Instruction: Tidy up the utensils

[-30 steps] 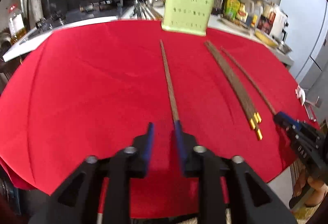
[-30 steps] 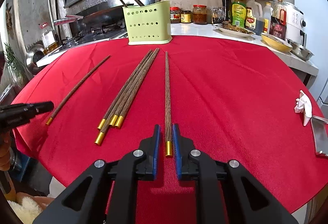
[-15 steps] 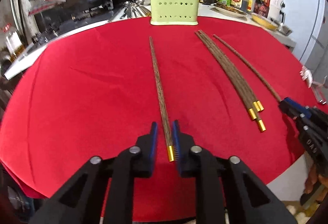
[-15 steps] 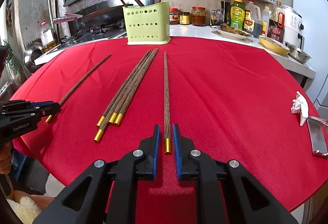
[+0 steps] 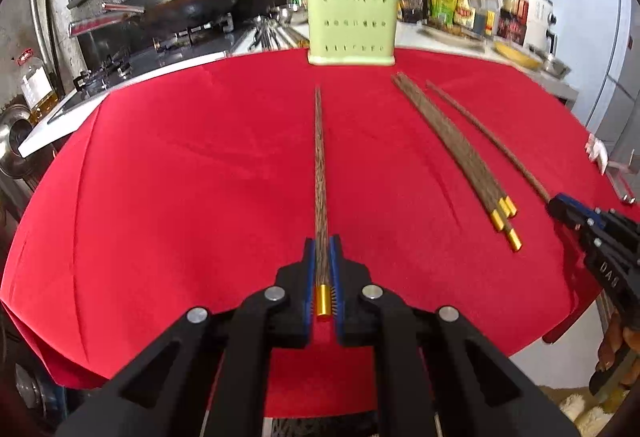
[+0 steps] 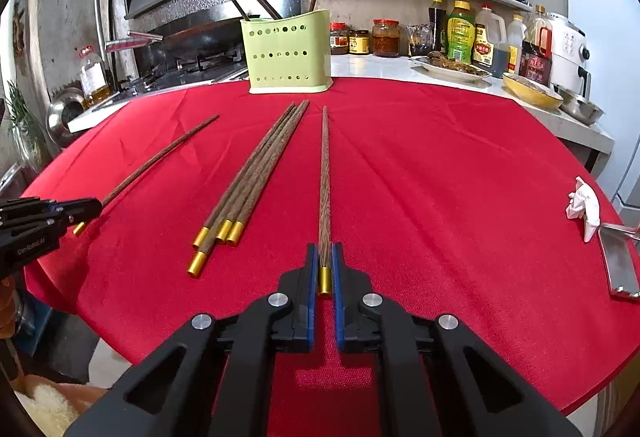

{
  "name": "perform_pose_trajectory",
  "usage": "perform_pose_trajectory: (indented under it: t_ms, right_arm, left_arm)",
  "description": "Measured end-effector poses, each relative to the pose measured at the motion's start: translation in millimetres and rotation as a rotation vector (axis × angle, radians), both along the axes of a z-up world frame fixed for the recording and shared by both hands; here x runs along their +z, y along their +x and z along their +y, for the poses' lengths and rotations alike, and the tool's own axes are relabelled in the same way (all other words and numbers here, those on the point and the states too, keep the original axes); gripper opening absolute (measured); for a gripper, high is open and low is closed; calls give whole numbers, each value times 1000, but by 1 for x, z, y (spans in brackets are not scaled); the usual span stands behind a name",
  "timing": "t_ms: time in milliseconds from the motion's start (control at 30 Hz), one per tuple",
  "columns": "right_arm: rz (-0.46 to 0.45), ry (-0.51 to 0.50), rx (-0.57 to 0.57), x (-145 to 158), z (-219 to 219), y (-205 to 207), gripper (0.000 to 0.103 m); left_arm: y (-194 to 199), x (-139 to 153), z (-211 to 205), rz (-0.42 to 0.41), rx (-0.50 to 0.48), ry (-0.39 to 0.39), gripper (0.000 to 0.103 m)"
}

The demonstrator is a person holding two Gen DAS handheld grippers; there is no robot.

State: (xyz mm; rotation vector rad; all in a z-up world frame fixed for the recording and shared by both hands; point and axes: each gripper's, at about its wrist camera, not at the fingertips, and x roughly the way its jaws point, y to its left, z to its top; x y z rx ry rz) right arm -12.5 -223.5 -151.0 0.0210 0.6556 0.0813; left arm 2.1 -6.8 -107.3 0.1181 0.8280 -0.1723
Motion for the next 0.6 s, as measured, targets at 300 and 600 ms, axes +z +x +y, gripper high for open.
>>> perform_pose_trajectory:
  t_ms: [300, 600]
  right_arm:
    - [-131, 11, -6, 55, -7, -8, 7]
    - [-248, 27, 18, 123, -11, 1, 7]
  left_arm:
    - [-5, 51, 16, -137, -8, -77, 7]
    - [-3, 120, 23, -315, -37, -94, 7]
